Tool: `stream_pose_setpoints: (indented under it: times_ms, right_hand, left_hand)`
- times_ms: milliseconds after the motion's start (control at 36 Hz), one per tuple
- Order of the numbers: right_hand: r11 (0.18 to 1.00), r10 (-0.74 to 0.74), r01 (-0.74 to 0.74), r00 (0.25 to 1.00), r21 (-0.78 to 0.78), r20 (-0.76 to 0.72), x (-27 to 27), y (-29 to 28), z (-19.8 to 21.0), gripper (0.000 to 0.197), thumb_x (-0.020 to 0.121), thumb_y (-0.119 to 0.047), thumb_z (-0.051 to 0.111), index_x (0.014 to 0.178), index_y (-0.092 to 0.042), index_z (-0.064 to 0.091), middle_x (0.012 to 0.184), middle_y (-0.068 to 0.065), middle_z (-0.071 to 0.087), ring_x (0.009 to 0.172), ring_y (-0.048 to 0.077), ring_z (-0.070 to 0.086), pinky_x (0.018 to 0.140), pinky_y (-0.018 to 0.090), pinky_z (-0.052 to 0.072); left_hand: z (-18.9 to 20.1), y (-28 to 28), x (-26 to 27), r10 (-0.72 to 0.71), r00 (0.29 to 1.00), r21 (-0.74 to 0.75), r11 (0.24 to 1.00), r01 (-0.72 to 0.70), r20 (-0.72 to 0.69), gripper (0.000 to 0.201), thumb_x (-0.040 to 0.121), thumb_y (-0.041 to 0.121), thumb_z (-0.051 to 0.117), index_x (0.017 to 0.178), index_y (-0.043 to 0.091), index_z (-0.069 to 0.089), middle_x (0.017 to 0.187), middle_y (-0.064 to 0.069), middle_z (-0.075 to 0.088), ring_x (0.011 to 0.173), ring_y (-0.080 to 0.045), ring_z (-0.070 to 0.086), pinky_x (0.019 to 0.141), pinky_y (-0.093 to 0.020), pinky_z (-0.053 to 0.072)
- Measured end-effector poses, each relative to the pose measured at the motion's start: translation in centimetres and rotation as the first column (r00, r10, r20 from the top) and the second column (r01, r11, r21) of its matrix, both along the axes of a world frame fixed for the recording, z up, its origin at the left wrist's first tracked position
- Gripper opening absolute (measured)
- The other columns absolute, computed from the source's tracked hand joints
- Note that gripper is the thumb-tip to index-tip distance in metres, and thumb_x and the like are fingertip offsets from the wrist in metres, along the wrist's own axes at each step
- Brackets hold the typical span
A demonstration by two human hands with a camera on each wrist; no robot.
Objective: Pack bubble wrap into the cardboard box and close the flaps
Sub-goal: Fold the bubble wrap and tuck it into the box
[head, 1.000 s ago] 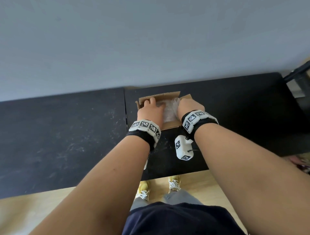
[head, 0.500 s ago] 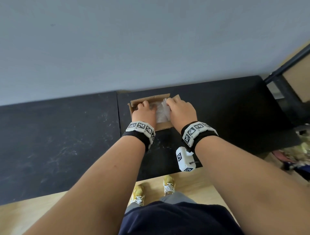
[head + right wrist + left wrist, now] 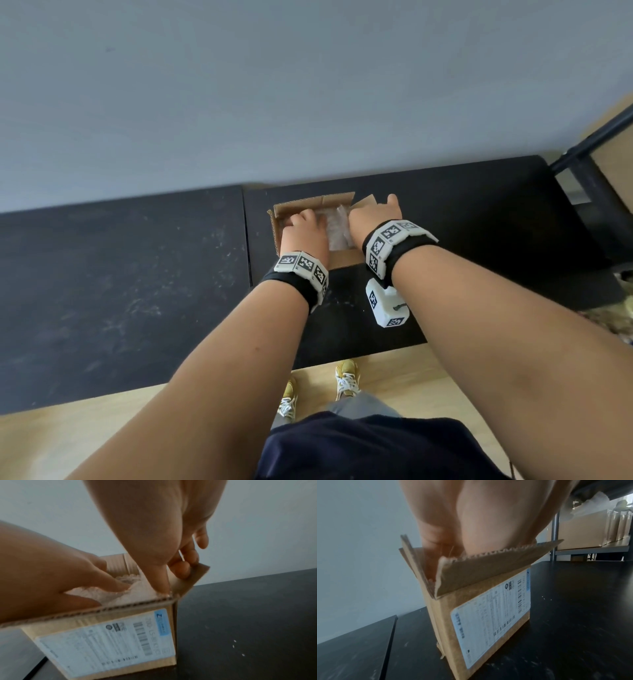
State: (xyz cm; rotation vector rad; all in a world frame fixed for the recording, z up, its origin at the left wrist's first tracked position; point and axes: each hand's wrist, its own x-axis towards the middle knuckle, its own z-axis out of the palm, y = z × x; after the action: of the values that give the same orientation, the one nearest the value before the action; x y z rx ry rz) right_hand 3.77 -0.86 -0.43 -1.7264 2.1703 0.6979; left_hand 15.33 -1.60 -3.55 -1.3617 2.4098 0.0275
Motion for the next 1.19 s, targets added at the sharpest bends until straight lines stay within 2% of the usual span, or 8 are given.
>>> stream_pose_setpoints:
  times_ms: [83,333,555,694,805,972,1111,1194]
  right_hand:
    - [0.999,0.038,-0.038,0.999,0.021,-0.007,-0.2,-1.0,-0.1,0.020,0.095,-0.025,0.041,0.083,-0.020,0.055,0.090,0.000,0.059,0.107,0.023,0.055,0.105,0.045,0.023]
    - [0.994,0.105,-0.105,0.994,0.035,0.008,-0.7,-2.7,-0.7,0.025,0.092,-0.017,0.050,0.067,-0.019,0.049,0.068,-0.002,0.050,0.080,0.023,0.053,0.108,0.044,0.023]
    - [0.982,0.180,-0.183,0.982,-0.047,-0.056,0.6,-2.2,-2.1,0.025,0.091,-0.022,0.049,0.066,-0.021,0.049,0.082,-0.004,0.065,0.092,0.021,0.064,0.101,0.039,0.031]
    - [0.973,0.172,-0.181,0.982,-0.142,-0.075,0.1,0.0,-2.7,0.019,0.093,-0.018,0.049,0.094,-0.018,0.068,0.097,0.002,0.069,0.101,0.024,0.062,0.099,0.038,0.036]
    - [0.958,0.190,-0.201,0.979,-0.207,-0.070,0.3,1.5,-2.9,0.021,0.091,-0.013,0.048,0.078,-0.021,0.061,0.086,0.000,0.072,0.088,0.024,0.066,0.100,0.038,0.032]
    - [0.911,0.170,-0.152,0.985,-0.383,0.014,-0.2,3.2,-3.3,0.040,0.088,-0.007,0.048,0.128,-0.013,0.051,0.099,0.005,0.069,0.089,0.029,0.065,0.085,0.037,0.038]
    - [0.875,0.206,-0.160,0.977,-0.457,0.051,-0.5,3.8,-3.1,0.061,0.078,-0.009,0.062,0.135,-0.022,0.045,0.109,0.003,0.064,0.082,0.028,0.065,0.079,0.036,0.042]
    - [0.878,0.261,-0.246,0.965,-0.410,-0.020,-0.3,3.6,-2.4,0.055,0.081,-0.011,0.060,0.133,-0.026,0.048,0.114,0.002,0.060,0.093,0.026,0.063,0.088,0.037,0.037]
  left_hand:
    - [0.0,0.1,0.0,-0.002,1.000,-0.005,1.000,0.001,-0.007,0.050,0.097,0.016,0.044,0.145,0.008,0.030,0.133,-0.018,0.037,0.118,-0.030,0.046,0.081,-0.033,0.051]
    - [0.0,-0.2,-0.3,0.009,0.999,0.001,1.000,-0.009,-0.034,0.050,0.097,0.016,0.044,0.144,0.008,0.032,0.135,-0.018,0.035,0.119,-0.031,0.044,0.082,-0.034,0.051]
    - [0.2,-0.3,0.1,0.020,0.996,0.017,1.000,-0.019,-0.086,0.056,0.094,0.016,0.050,0.145,0.013,0.028,0.136,-0.018,0.034,0.122,-0.034,0.042,0.083,-0.036,0.052]
    - [0.0,-0.2,-0.1,0.031,0.997,0.015,0.999,-0.030,-0.067,0.057,0.094,0.017,0.049,0.146,0.013,0.028,0.136,-0.018,0.035,0.123,-0.034,0.042,0.083,-0.037,0.052]
    - [0.0,-0.1,-0.3,0.039,0.999,0.003,0.999,-0.039,-0.025,0.051,0.096,0.015,0.045,0.145,0.008,0.032,0.137,-0.019,0.034,0.123,-0.034,0.042,0.085,-0.037,0.051]
    - [0.4,-0.5,0.2,0.041,0.998,0.019,0.999,-0.040,-0.052,0.048,0.097,0.015,0.043,0.144,0.013,0.036,0.137,-0.017,0.036,0.123,-0.032,0.043,0.086,-0.036,0.049]
    - [1.2,-0.6,0.6,0.037,0.996,0.023,0.999,-0.036,-0.078,0.046,0.095,0.018,0.047,0.141,0.019,0.040,0.131,-0.015,0.044,0.119,-0.030,0.048,0.086,-0.036,0.048]
    - [1.5,-0.1,1.0,0.001,0.997,-0.048,0.999,-0.004,-0.071,0.037,0.093,0.017,0.049,0.130,0.018,0.049,0.122,-0.013,0.054,0.114,-0.031,0.052,0.092,-0.037,0.042]
